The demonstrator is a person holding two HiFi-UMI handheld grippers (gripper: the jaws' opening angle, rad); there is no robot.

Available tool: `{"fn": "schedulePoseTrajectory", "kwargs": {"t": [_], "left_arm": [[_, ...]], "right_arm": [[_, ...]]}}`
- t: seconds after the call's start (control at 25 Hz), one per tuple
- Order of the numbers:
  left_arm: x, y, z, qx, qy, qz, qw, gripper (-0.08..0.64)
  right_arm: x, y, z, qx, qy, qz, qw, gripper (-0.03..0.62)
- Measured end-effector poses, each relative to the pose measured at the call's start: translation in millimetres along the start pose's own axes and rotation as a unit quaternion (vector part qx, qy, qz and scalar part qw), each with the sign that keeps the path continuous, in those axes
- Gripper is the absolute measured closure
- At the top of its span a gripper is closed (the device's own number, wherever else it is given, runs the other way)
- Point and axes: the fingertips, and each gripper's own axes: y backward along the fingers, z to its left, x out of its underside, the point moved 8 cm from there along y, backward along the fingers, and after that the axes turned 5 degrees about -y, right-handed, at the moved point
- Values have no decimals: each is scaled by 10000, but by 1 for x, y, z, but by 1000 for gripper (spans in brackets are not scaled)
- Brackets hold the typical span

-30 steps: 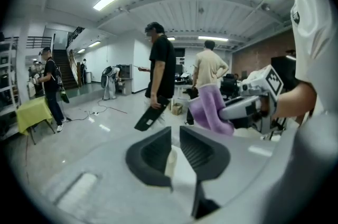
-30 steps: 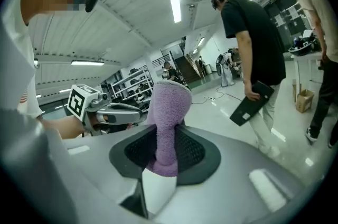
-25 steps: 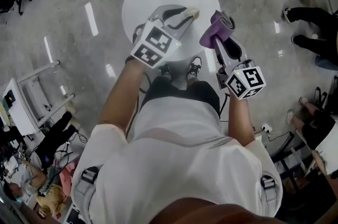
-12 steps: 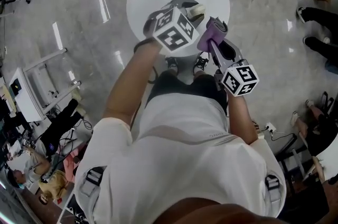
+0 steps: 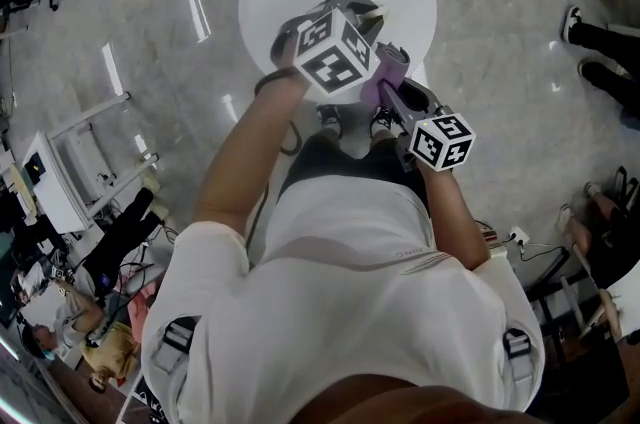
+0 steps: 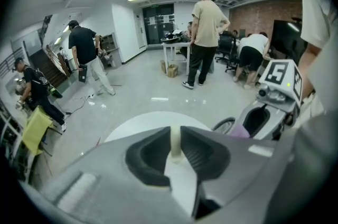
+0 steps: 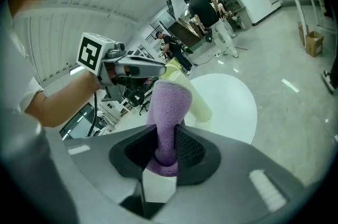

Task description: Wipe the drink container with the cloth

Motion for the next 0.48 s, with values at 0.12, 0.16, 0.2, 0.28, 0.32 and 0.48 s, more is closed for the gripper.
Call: {"fn": "schedulePoseTrajectory", "kwargs": {"t": [0.12,0.16,0.2,0.28,0.32,0.48], "left_arm": [[2,3,1,33,91,16,10000,503],[2,3,1,36,124,31,9999,503],[2,3,1,36,150,47,9999,503],[2,2,1,35,191,78,9998,505],[2,2,0,36,209,100,9997,505],[0,0,-2,9,233,217,9995,505]], "right_arm": [[7,-13,15,-529,-81,240,9983,494],[11,-20,20,-723,-84,359,9967,494],[13,-28,24,-889,-65,452,9950,494],[16,-44,34,-1117,41,500,9925,494],[15,-52,40,-1196,118,461,9917,494],[3,-76,51,-1228,282,101,9920,494]]}}
